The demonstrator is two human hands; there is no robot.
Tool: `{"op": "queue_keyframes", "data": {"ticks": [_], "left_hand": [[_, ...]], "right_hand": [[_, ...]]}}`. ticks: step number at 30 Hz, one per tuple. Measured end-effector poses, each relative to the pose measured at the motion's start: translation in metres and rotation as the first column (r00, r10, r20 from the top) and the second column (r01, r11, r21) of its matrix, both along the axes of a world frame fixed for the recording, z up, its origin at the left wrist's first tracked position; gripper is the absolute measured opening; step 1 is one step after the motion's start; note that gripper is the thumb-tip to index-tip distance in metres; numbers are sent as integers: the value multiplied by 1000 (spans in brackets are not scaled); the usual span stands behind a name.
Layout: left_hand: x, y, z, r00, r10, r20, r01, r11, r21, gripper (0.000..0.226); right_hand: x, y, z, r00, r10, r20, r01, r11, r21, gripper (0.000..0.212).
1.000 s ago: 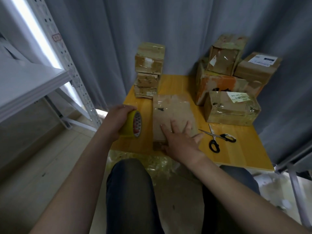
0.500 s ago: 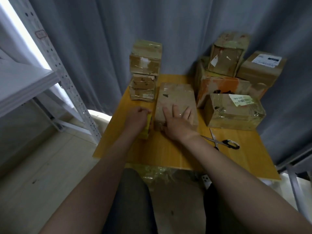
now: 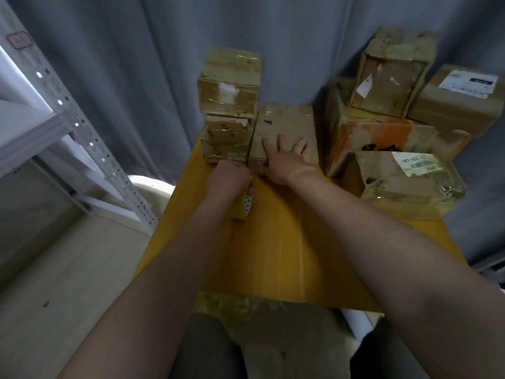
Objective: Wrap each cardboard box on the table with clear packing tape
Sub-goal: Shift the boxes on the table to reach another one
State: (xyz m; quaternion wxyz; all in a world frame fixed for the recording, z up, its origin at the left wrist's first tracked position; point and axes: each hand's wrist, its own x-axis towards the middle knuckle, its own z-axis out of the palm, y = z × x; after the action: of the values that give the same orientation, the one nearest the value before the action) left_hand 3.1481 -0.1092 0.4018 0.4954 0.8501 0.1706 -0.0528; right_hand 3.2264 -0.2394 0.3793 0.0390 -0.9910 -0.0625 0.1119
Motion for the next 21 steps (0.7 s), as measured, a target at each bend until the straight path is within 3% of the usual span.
{"op": "queue_keyframes", "data": {"ticks": [7, 12, 15, 18, 21], "left_hand": [[8, -2, -4, 1000, 6, -19, -6, 1000, 6, 32], [-1, -2, -1, 1000, 19, 25, -20, 1000, 22, 31], [-1, -2, -6, 997, 4, 72, -11, 996, 92, 30], [-4, -7, -7, 996, 9, 84, -17, 995, 96, 30], [-14, -34, 2, 996, 24, 89, -17, 997, -77, 30]], "right_hand": [[17, -3, -2, 999, 10, 46, -13, 998, 69, 80], [-8, -8, 1, 973, 94, 209, -135, 972, 194, 68], [-35, -21, 19, 921, 141, 362, -254, 923, 288, 52], [-61, -43, 43, 829, 189, 525, -353, 907, 231, 42], [-73, -70, 70, 715, 147, 684, -347, 923, 164, 36]]}}
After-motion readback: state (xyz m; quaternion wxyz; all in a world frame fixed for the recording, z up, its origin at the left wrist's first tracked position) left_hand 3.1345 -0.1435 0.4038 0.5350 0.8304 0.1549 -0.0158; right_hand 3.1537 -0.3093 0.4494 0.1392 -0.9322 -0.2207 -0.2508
